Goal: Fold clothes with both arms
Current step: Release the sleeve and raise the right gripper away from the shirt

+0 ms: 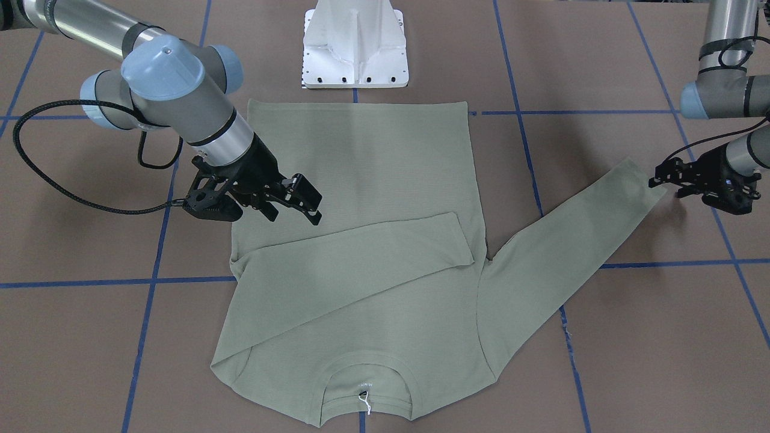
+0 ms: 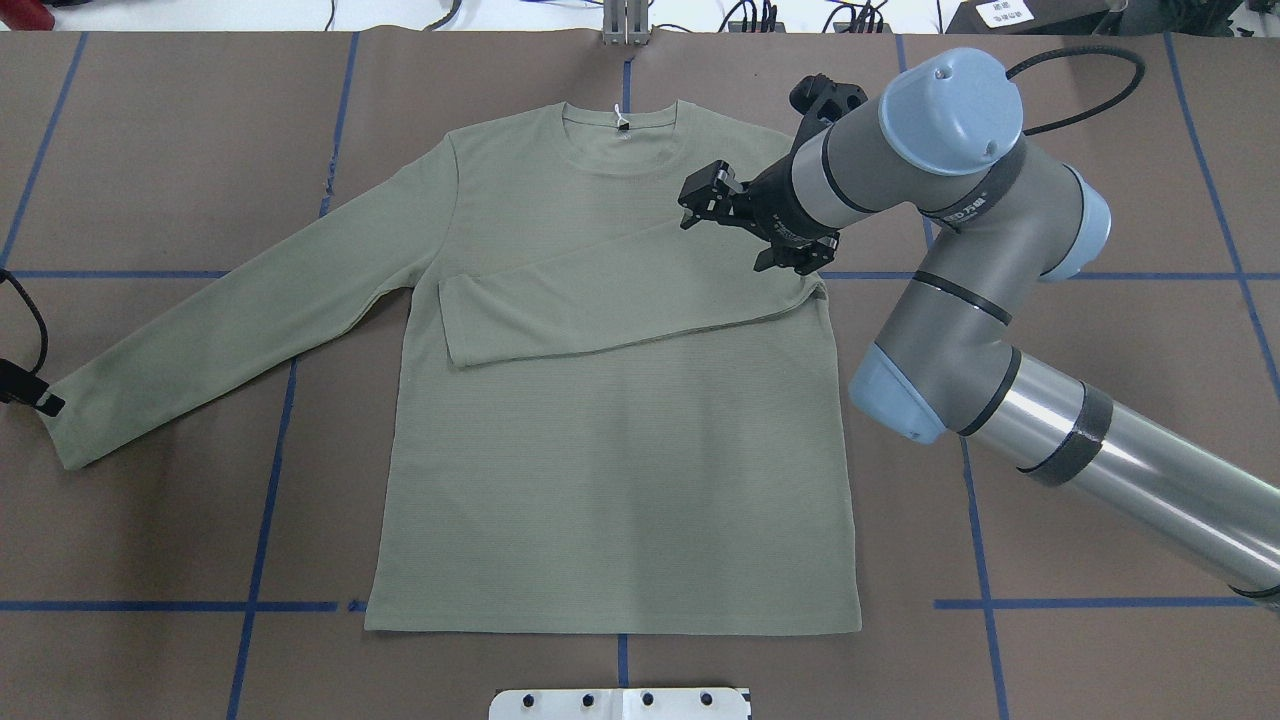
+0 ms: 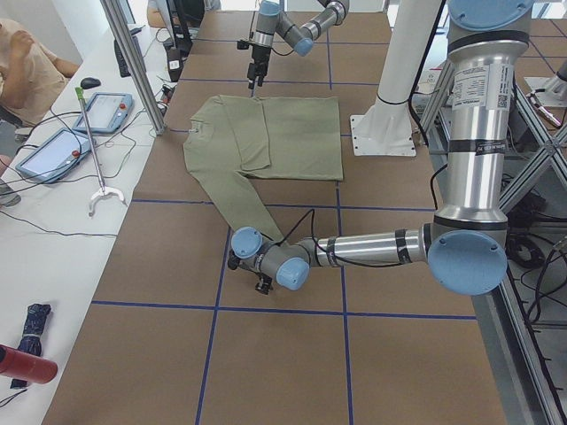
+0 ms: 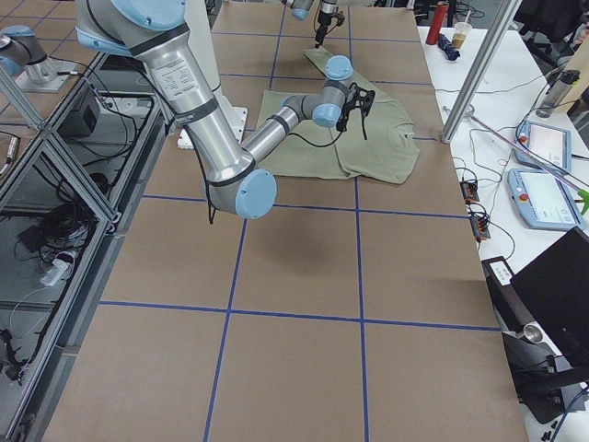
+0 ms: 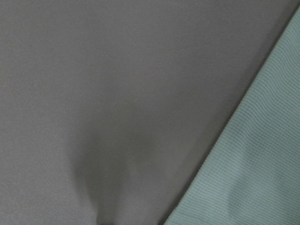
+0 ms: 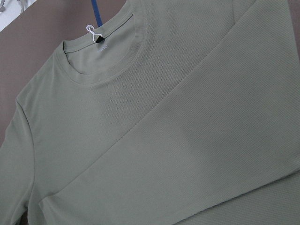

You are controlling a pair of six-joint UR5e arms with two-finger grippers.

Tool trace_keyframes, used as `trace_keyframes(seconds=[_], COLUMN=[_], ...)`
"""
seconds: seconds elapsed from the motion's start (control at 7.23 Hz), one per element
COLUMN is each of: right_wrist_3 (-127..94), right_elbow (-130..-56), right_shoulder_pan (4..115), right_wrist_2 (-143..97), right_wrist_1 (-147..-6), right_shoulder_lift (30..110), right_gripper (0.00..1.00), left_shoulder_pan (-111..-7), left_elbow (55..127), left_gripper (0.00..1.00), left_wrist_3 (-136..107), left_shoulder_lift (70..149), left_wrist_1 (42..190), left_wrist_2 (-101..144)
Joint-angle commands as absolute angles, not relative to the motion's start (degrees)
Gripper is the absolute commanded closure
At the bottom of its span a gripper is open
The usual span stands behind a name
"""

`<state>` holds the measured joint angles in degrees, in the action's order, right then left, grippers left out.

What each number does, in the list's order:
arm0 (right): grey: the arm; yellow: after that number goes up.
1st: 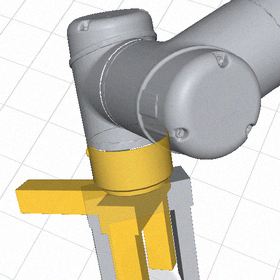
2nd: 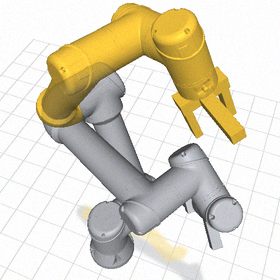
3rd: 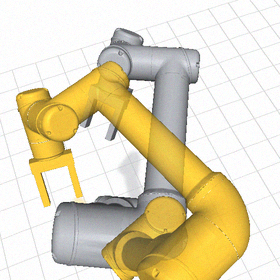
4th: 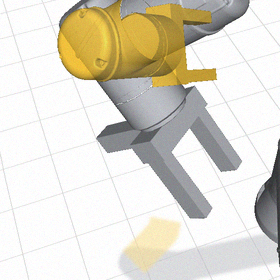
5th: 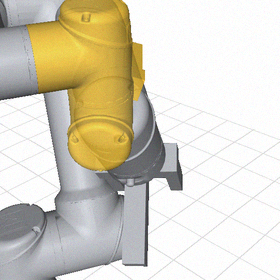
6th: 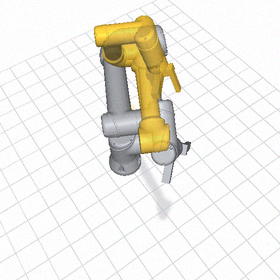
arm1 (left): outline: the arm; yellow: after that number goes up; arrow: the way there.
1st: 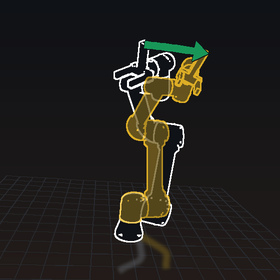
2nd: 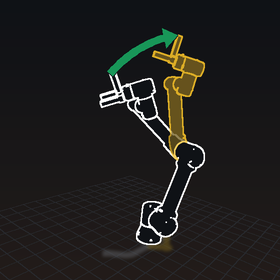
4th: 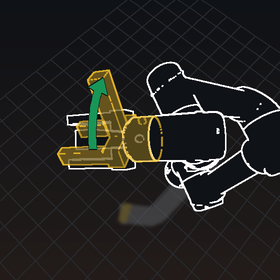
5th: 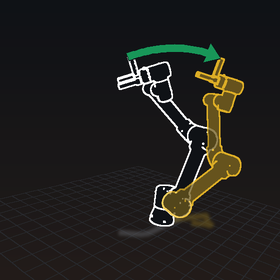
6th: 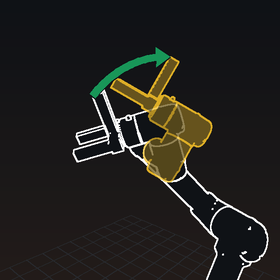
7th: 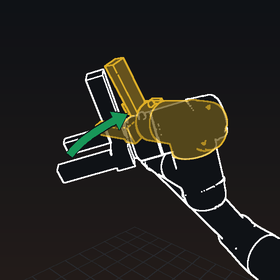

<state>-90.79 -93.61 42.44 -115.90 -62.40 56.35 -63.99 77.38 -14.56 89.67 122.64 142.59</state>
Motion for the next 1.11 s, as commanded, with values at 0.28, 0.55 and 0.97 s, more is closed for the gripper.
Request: trace_keyframes(seconds=[0.28, 0.55, 0.97], right_wrist_3=[-90.7, -84.3, -63.0], right_elbow=[-96.2, -100.3, -101.8], right_shoulder_pan=[44.1, 50.7, 61.8], right_wrist_2=[-116.9, -122.7, -130.1], right_wrist_1=[-62.4, -62.4, -61.7], right_shoulder_lift=[60.1, 68.1, 82.0], right_gripper=[0.01, 0.01, 0.01], left_shoulder_pan=[-64.1, -64.4, -63.4], left_elbow=[79.0, 86.0, 98.2], left_gripper=[1.0, 1.0, 1.0], left_wrist_3=[-14.8, -21.3, -51.0], left_shoulder_lift=[89.5, 89.2, 97.9], left_wrist_1=[122.5, 122.0, 122.6], left_wrist_2=[145.7, 153.7, 155.2])
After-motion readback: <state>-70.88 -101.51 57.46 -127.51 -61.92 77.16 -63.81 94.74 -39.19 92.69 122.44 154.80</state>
